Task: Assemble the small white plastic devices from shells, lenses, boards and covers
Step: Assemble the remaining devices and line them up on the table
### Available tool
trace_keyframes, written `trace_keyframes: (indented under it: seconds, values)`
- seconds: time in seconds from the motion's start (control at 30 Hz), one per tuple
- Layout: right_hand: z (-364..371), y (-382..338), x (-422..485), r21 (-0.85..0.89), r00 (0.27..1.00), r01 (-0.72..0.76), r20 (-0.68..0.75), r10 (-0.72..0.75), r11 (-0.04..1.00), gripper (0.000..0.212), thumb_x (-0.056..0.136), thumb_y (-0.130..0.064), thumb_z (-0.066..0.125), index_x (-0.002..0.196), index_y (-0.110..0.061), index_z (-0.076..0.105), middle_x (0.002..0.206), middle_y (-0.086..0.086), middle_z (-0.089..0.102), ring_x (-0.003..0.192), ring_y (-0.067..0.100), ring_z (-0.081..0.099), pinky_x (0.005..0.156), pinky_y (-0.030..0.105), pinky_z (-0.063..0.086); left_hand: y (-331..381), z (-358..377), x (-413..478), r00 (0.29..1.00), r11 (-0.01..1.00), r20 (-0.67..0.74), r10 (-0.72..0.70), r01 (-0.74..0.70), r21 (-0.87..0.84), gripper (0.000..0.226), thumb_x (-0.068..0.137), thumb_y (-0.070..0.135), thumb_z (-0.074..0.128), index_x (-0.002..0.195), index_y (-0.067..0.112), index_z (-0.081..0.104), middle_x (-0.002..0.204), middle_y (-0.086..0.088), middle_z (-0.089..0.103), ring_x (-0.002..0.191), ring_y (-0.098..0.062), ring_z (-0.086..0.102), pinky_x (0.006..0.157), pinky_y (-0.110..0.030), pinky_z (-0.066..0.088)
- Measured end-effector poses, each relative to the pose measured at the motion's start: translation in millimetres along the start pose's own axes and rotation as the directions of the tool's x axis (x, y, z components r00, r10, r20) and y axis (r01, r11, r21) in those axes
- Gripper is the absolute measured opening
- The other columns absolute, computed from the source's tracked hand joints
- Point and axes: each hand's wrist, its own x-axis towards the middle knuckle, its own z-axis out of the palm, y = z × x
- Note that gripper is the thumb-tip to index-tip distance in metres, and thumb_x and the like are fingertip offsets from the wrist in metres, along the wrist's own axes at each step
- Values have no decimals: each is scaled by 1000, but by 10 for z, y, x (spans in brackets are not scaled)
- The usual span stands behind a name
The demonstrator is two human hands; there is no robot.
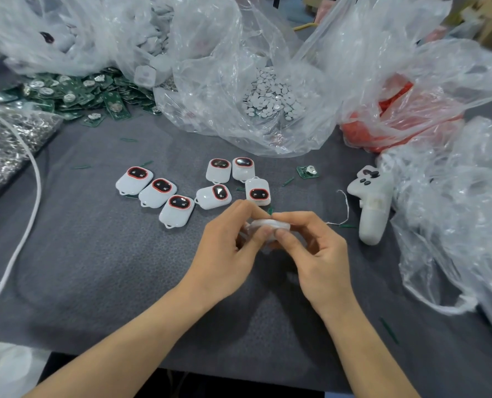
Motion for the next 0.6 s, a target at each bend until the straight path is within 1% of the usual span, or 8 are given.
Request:
trace_keyframes:
  seconds: [0.07,0.17,0.27,0.33,0.4,0.43,0.5,0.6]
  values:
    - [4,-5,-6,29,1000,-13,10,13,999,17,85,5,62,96,-7,67,89,8,72,80,20,70,73,32,58,-5,-5,-2,1000,999,7,30,-30,18,5,89,17,59,88,13,62,82,-1,65,72,-20,63,66,-42,50]
    - [2,-27,-4,-13,999,-3,34,4,1000,18,85,6,63,94,-9,67,84,5,71,75,16,69,67,23,55,-16,-13,-8,998,997,5,56,-56,45,3,89,9,61,85,10,62,81,-3,64,72,-23,62,65,-44,48]
    - [-5,-26,11,-52,999,-7,36,9,999,14,85,1,65,94,-10,68,84,6,70,75,18,68,67,24,55,-20,-15,-2,999,999,5,40,-40,28,5,90,9,61,85,12,62,80,-5,65,71,-24,63,66,-46,48]
    - [2,-26,18,-31,999,-25,38,26,999,11,85,-7,66,96,-8,68,86,8,71,76,17,68,66,26,55,-16,-16,9,1000,999,11,1,0,-41,6,91,15,60,86,11,61,80,-7,66,71,-27,64,67,-49,51]
    - [14,-30,25,14,999,-47,19,47,999,17,81,-17,66,98,-11,68,88,7,71,77,13,66,66,25,54,-3,-15,10,999,991,7,-46,47,-129,13,92,21,57,89,9,59,80,-8,67,69,-25,67,64,-44,55]
    - [14,-33,29,42,998,-59,2,59,997,20,79,-19,67,99,-14,68,89,7,71,79,12,66,69,25,55,5,-15,9,998,985,4,-65,64,-161,14,93,22,56,91,8,58,82,-8,68,67,-23,68,63,-41,56]
    - [6,-41,32,82,997,-73,-4,74,994,23,75,-22,69,98,-17,68,89,6,71,82,11,67,75,24,55,11,-19,7,995,973,1,-100,98,-211,12,95,20,54,94,9,56,85,-8,69,66,-21,70,65,-40,58]
    - [2,-33,33,71,999,-44,20,43,997,16,78,-15,69,94,-18,68,88,-2,72,83,9,67,76,20,52,-8,-21,8,994,966,33,-102,107,-236,8,95,16,53,101,13,57,94,-3,69,72,-18,71,70,-35,59]
